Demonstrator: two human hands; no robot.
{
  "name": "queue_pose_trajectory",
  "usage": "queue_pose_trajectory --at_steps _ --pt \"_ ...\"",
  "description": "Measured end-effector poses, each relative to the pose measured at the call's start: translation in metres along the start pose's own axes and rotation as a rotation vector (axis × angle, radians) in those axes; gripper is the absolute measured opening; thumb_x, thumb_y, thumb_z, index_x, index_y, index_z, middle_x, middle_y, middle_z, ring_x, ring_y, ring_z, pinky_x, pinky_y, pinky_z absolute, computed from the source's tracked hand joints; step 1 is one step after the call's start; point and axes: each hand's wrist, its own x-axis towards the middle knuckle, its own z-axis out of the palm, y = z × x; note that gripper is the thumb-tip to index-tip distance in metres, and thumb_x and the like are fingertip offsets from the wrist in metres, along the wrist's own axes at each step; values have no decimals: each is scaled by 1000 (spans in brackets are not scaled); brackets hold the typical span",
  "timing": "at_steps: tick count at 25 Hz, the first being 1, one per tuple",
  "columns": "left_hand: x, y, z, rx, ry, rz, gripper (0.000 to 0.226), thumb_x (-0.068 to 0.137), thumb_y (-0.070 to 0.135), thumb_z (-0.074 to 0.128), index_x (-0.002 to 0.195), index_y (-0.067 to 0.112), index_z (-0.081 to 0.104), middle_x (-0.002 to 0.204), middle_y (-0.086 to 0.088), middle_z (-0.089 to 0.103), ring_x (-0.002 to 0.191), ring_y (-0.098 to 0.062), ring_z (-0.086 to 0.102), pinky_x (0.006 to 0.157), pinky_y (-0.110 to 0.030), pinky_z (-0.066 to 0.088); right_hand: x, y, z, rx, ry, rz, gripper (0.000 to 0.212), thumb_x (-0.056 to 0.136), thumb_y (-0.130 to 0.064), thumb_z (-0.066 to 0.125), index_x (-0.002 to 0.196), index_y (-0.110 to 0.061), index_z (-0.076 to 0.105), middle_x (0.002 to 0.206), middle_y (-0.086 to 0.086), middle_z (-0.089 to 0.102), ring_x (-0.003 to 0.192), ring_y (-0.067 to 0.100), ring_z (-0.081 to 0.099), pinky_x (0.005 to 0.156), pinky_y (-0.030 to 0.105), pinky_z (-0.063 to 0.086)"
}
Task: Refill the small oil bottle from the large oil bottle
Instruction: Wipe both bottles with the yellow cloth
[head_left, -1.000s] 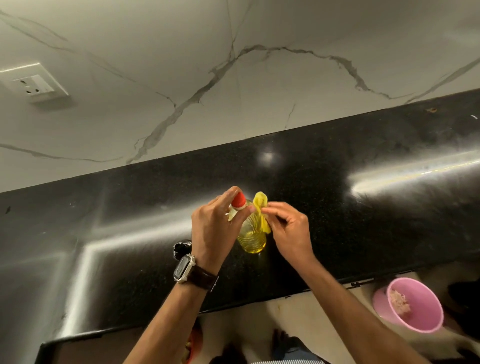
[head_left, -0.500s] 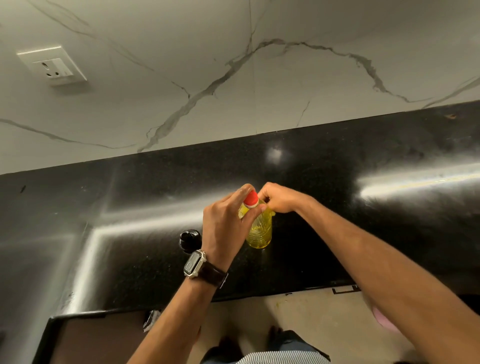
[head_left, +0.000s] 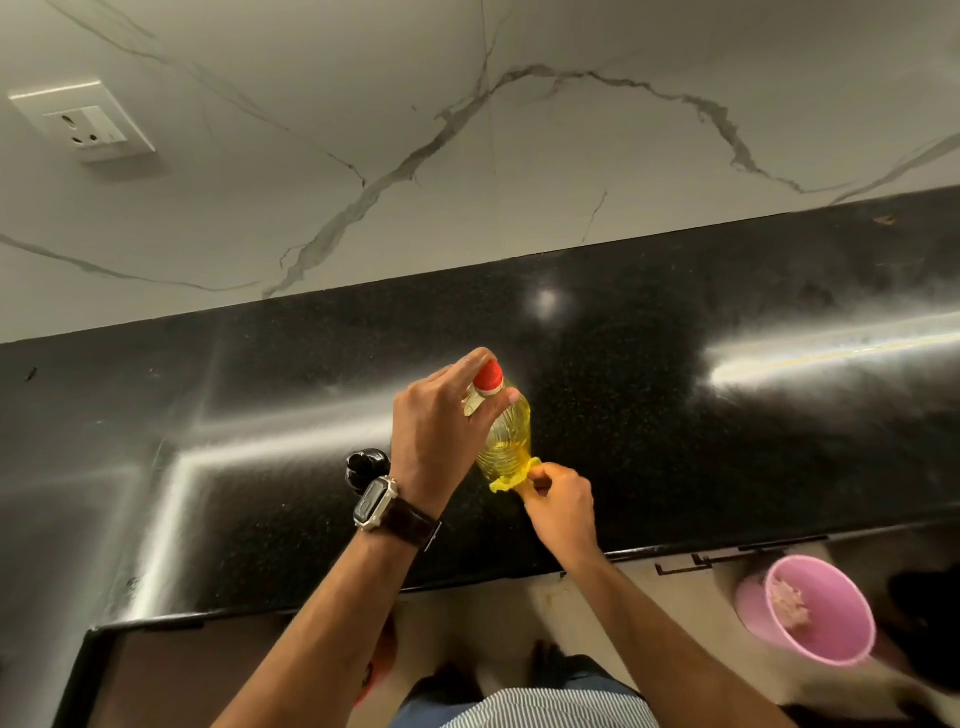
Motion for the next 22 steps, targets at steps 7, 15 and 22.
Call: queue_pose_trajectory --at_steps 7,15,22 --pt "-2 1 0 -16 4 -11 37 85 41 82 114 21 71 91 7 74 72 -10 66 61 -37 60 -1 -25 -19 452 185 -65 8 92 -10 73 93 -17 77 89 -4 74 84 7 70 75 19 57" --pt "-36 -13 26 -385 -31 -313 86 71 60 86 144 27 55 127 13 69 122 -9 63 102 -45 51 9 1 -38 478 149 -55 7 95 -16 74 97 -22 76 106 -3 71 98 6 68 87 28 59" --pt "-41 -26 48 -448 -61 -331 72 72 49 85 133 22 57 123 7 59 116 -15 59 96 -45 54 -24 45 -35 490 100 -15 13 94 -9 72 98 -19 79 126 -9 70 118 5 66 95 28 56"
